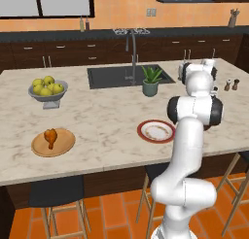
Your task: Pick the chicken drumstick and eggplant from their plates and place them in the bowl. Then put the bowl in the fridge.
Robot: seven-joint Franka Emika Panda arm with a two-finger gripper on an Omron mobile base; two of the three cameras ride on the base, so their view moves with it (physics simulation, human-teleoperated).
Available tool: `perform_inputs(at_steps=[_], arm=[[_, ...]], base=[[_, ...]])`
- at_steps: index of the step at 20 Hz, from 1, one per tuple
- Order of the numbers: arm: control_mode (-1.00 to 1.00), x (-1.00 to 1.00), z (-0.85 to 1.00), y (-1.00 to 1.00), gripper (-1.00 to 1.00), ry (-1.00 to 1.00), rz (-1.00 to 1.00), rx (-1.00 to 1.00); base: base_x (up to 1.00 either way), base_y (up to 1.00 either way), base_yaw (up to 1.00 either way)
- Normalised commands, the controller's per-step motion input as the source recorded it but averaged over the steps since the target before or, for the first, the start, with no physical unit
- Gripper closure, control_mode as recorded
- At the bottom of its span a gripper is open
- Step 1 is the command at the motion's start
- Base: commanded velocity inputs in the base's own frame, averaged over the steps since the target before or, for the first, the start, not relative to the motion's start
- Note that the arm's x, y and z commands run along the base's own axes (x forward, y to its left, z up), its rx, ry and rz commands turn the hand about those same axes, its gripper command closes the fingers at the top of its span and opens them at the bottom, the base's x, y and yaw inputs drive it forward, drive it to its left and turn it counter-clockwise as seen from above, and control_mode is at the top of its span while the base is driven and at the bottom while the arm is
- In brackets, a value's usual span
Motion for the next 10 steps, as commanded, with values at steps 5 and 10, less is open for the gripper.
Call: perform_inputs(at_steps=[5, 10], arm=[[-1.00, -1.00, 0.07, 1.00, -1.00, -0.08, -0.03, -0.01], [-1.00, -0.99, 0.01, 1.00, -1.00, -0.12, 0.00, -0.07]], base=[[0.00, 0.00, 0.00], [0.00, 0.00, 0.00]])
